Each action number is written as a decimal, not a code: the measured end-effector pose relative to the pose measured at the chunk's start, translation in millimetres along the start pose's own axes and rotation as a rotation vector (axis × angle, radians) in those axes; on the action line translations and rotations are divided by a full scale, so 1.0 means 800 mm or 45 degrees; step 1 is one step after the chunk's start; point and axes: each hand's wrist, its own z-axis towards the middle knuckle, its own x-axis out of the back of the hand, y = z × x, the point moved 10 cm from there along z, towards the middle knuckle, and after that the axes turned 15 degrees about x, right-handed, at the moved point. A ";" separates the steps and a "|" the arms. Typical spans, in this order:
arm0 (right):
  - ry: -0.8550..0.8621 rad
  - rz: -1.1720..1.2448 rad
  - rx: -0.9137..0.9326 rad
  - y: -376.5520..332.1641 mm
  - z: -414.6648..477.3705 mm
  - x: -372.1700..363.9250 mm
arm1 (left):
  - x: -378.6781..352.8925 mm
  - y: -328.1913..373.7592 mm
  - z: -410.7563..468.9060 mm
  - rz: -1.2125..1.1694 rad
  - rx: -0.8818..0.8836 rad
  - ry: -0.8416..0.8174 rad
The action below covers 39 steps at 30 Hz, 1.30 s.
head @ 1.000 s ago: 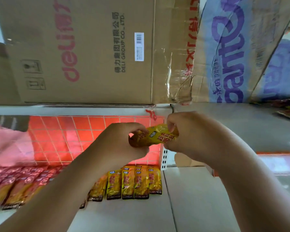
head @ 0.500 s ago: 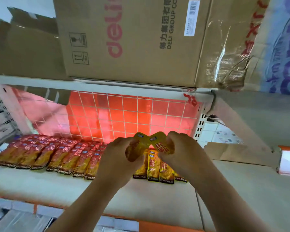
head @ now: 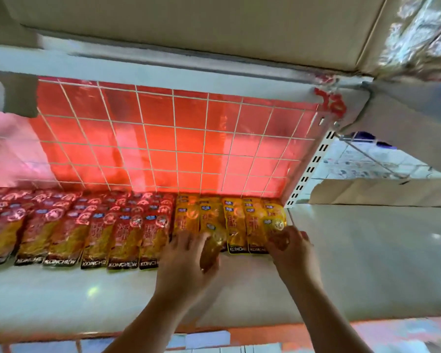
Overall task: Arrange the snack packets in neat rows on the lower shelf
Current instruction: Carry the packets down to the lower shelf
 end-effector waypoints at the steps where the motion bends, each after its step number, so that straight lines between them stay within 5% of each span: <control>1: 0.010 -0.031 -0.017 0.009 0.004 -0.004 | -0.005 0.002 0.000 0.013 -0.031 -0.010; 19: -0.034 -0.176 -0.130 0.034 0.051 -0.030 | -0.013 0.006 0.001 0.061 -0.093 -0.041; 30: -0.002 -0.138 -0.092 0.040 0.049 -0.029 | 0.012 -0.022 0.032 0.271 0.193 0.047; 39: -0.005 -0.112 -0.091 0.041 0.048 -0.029 | 0.010 -0.020 0.060 0.560 0.303 -0.097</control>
